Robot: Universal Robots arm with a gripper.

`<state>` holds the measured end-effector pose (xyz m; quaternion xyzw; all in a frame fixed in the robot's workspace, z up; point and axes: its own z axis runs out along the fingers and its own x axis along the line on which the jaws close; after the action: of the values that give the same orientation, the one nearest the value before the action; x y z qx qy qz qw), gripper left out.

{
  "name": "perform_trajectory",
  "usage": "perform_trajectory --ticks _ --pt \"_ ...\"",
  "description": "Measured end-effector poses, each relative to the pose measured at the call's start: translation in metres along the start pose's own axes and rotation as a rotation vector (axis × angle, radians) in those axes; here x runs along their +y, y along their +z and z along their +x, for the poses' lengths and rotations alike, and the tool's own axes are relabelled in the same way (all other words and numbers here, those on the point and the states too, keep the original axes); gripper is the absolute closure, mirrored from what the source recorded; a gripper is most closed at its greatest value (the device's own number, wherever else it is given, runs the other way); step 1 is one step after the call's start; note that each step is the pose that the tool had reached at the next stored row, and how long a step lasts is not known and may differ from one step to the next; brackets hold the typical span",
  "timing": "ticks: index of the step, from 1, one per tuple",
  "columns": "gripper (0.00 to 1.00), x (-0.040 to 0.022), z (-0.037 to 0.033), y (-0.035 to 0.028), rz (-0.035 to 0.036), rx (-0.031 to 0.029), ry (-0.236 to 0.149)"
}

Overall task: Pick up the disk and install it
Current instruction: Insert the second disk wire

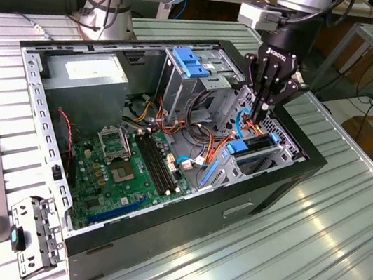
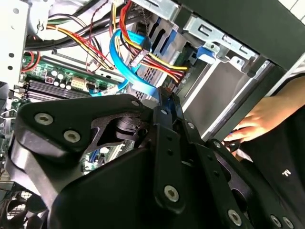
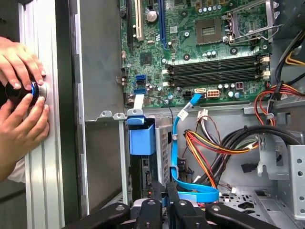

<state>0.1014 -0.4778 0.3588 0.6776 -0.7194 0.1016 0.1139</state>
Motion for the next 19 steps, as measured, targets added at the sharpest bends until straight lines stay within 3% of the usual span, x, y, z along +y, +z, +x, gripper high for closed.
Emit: perform_trajectory --ticks 1,6,19 --pt "0.84 0.0024 0.0013 0.0008 0.0049 -0.0005 0.0" --pt "0.84 0.0084 0.0043 0.0031 0.016 -0.0009 -0.002" --pt "0.84 0.0096 0.0044 0.0032 0.0167 -0.0009 -0.002"
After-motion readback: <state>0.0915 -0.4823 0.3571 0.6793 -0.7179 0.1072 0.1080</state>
